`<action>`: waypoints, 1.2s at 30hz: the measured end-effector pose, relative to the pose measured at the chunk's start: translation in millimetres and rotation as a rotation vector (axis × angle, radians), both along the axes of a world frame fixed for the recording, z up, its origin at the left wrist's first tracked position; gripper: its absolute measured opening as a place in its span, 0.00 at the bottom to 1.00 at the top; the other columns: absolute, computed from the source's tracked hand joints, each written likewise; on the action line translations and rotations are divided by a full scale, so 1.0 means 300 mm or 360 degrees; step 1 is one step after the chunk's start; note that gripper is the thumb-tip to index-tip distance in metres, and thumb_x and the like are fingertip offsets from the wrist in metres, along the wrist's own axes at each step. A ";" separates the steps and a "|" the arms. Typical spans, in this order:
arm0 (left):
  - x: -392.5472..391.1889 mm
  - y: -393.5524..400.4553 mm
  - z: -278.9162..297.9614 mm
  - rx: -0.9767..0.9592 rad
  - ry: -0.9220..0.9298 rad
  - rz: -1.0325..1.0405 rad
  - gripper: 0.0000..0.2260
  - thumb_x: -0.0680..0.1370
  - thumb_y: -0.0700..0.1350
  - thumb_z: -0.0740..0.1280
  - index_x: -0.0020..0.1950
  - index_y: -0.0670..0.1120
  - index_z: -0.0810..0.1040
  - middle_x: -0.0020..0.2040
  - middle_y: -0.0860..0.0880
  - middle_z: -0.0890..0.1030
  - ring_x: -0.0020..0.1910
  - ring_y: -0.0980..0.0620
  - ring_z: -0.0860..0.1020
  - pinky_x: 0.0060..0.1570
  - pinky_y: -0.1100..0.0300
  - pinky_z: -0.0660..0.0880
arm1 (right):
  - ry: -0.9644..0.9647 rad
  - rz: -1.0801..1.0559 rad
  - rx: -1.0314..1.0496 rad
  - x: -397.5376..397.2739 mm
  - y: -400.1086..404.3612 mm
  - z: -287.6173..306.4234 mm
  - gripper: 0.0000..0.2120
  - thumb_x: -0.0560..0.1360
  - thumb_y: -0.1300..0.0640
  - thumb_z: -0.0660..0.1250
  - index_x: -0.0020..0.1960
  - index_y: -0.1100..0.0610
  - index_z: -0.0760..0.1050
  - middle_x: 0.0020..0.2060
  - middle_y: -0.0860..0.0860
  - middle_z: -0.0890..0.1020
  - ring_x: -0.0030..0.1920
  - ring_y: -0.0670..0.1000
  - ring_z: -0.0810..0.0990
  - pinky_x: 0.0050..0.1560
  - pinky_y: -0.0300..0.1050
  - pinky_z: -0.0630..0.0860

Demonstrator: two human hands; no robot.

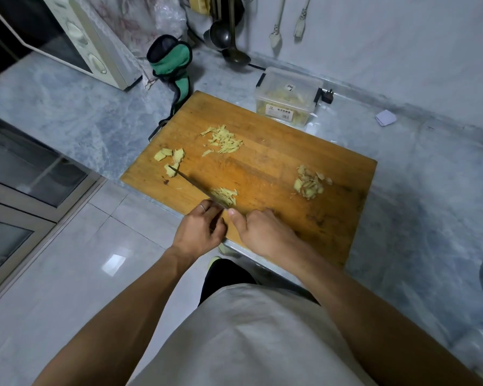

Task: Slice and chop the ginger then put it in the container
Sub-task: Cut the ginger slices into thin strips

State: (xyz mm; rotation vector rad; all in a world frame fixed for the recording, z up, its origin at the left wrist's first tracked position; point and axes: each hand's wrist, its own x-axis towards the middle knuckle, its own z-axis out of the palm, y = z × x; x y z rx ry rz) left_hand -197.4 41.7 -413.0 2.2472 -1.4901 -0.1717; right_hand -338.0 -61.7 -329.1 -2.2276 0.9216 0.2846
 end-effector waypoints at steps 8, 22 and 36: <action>-0.002 -0.003 0.007 0.0097 0.0068 0.0032 0.21 0.74 0.52 0.58 0.58 0.43 0.81 0.58 0.44 0.80 0.48 0.43 0.81 0.40 0.59 0.75 | -0.0025 -0.0032 -0.0052 -0.060 -0.008 -0.014 0.35 0.83 0.36 0.43 0.41 0.60 0.76 0.42 0.60 0.78 0.51 0.62 0.78 0.44 0.49 0.70; -0.004 0.002 0.009 0.0039 0.0082 0.0032 0.16 0.74 0.51 0.61 0.47 0.42 0.83 0.47 0.41 0.82 0.39 0.38 0.80 0.33 0.61 0.70 | 0.0006 0.0018 -0.0056 -0.003 0.045 -0.035 0.34 0.84 0.36 0.45 0.42 0.60 0.76 0.32 0.54 0.72 0.37 0.59 0.76 0.36 0.47 0.69; -0.016 -0.036 0.053 -0.0472 0.1026 0.0761 0.08 0.76 0.36 0.70 0.49 0.46 0.85 0.48 0.52 0.83 0.49 0.60 0.80 0.58 0.61 0.77 | -0.0282 -0.0161 0.0256 -0.109 -0.142 0.027 0.32 0.81 0.31 0.47 0.31 0.54 0.67 0.23 0.47 0.68 0.23 0.49 0.68 0.37 0.46 0.69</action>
